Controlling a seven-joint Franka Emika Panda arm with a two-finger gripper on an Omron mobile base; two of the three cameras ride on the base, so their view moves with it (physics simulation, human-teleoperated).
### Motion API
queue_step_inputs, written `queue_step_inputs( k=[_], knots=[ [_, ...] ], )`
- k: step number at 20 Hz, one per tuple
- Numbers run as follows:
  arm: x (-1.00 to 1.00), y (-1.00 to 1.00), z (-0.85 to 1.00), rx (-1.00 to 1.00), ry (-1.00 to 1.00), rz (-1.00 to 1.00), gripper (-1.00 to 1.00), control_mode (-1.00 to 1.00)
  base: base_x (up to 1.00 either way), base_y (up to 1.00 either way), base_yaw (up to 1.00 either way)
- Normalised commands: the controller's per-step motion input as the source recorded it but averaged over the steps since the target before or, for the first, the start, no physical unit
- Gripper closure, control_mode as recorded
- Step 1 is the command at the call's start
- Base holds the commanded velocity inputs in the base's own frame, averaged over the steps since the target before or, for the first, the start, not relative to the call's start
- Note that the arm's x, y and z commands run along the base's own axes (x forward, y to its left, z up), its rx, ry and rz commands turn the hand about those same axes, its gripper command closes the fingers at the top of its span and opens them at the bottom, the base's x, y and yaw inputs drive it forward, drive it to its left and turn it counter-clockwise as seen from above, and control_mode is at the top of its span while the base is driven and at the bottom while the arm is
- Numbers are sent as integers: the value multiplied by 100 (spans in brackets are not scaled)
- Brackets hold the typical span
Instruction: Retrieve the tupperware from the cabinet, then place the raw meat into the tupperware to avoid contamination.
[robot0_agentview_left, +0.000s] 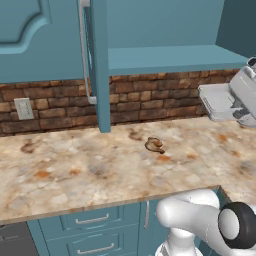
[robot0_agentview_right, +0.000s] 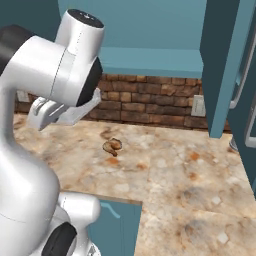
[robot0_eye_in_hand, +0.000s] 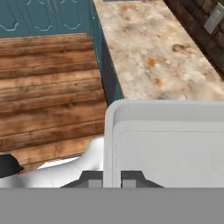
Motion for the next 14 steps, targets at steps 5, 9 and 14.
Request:
queue_step_inputs(
  k=[5,9,14],
  knots=[
    [-82,21,-39,0,13,9,100,-100,0,0,0],
    [-63,26,-43,0,19,9,100,-100,0,0,0],
    [-45,30,-51,0,21,9,100,-100,0,0,0]
  ],
)
